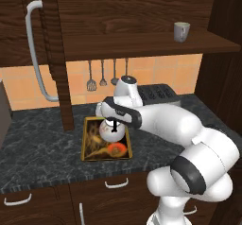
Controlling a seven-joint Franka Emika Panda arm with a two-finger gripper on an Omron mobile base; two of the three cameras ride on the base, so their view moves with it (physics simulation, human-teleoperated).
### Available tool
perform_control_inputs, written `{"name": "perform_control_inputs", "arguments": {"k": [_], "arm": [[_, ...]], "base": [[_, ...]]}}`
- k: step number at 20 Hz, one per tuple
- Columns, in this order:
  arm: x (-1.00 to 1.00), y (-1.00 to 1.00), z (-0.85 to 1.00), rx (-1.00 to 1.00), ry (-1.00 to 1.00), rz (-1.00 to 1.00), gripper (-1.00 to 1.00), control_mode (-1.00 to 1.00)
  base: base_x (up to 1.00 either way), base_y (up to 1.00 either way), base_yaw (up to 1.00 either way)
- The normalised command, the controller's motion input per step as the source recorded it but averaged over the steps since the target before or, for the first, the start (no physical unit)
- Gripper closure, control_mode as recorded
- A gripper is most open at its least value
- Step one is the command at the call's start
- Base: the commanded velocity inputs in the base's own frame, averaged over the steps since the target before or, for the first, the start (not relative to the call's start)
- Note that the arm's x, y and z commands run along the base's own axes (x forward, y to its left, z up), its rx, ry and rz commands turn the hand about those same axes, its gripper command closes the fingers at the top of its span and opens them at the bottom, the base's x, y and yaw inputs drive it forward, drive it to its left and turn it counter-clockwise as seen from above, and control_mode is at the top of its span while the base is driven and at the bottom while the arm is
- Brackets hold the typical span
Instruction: Pick the kettle from the counter and place it on the tray. Then pick the mug from the cabinet and place it on the tray. Then close the cabinet doors.
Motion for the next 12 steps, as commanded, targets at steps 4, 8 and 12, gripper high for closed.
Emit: {"name": "perform_control_inputs", "arguments": {"k": [4, 8, 12], "arm": [[0.54, 0.11, 0.0, 0.0, 0.0, -0.08, 1.0, -1.0], [0.12, 0.08, 0.0, 0.0, 0.0, -0.02, 1.0, -1.0], [0.0, 0.0, 0.0, 0.0, 0.0, 0.0, 1.0, -1.0]], "base": [[0.0, 0.0, 0.0], [0.0, 0.0, 0.0], [0.0, 0.0, 0.0]]}}
